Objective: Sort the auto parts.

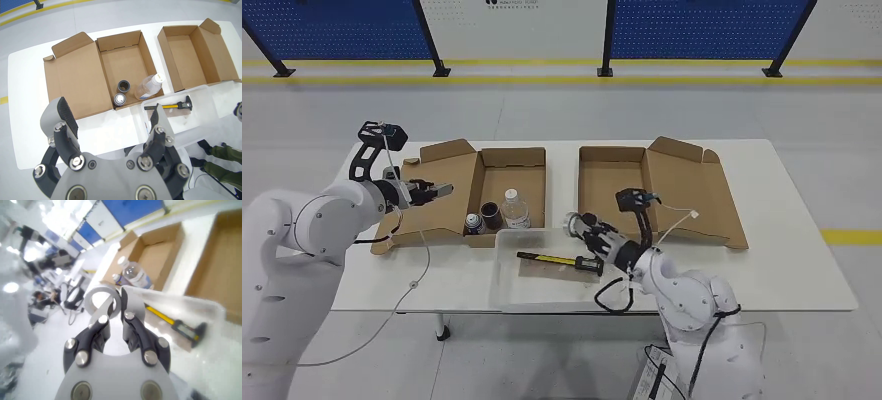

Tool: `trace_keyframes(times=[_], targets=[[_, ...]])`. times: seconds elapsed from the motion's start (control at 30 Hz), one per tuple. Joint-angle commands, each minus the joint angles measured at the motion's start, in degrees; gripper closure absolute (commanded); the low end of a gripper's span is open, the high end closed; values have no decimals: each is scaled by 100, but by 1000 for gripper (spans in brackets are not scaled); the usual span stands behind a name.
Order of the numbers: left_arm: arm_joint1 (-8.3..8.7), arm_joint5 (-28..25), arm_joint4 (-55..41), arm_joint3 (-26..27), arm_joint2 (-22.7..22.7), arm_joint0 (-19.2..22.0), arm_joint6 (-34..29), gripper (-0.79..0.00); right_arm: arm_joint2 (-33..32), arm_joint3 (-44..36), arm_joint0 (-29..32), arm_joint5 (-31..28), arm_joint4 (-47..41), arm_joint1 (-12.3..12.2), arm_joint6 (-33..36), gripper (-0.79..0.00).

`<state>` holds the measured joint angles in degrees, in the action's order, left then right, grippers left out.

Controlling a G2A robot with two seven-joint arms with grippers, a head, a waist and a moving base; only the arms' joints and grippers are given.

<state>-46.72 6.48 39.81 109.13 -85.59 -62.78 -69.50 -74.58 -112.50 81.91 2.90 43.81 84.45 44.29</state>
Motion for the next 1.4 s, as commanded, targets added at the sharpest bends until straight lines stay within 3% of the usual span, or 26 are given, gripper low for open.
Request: trace_keyframes(times=[0.0,0.13,0.33,0.63,1.0,1.37], targets=[[0,0,0,0,0,0,0,-785,-44,-172,47,488,339,-12,-94,0],[0,0,0,0,0,0,0,-785,-193,-168,23,1046,697,-40,-122,0],[0,0,0,0,0,0,0,-785,-212,101,-460,1610,1778,-108,598,0],[0,0,0,0,0,0,0,-785,223,1455,-1796,1585,3306,-137,1804,0],[0,0,0,0,0,0,0,-785,866,3768,-3343,915,3280,9,2243,0],[0,0,0,0,0,0,0,-785,1340,5376,-3925,714,2630,236,1863,0]])
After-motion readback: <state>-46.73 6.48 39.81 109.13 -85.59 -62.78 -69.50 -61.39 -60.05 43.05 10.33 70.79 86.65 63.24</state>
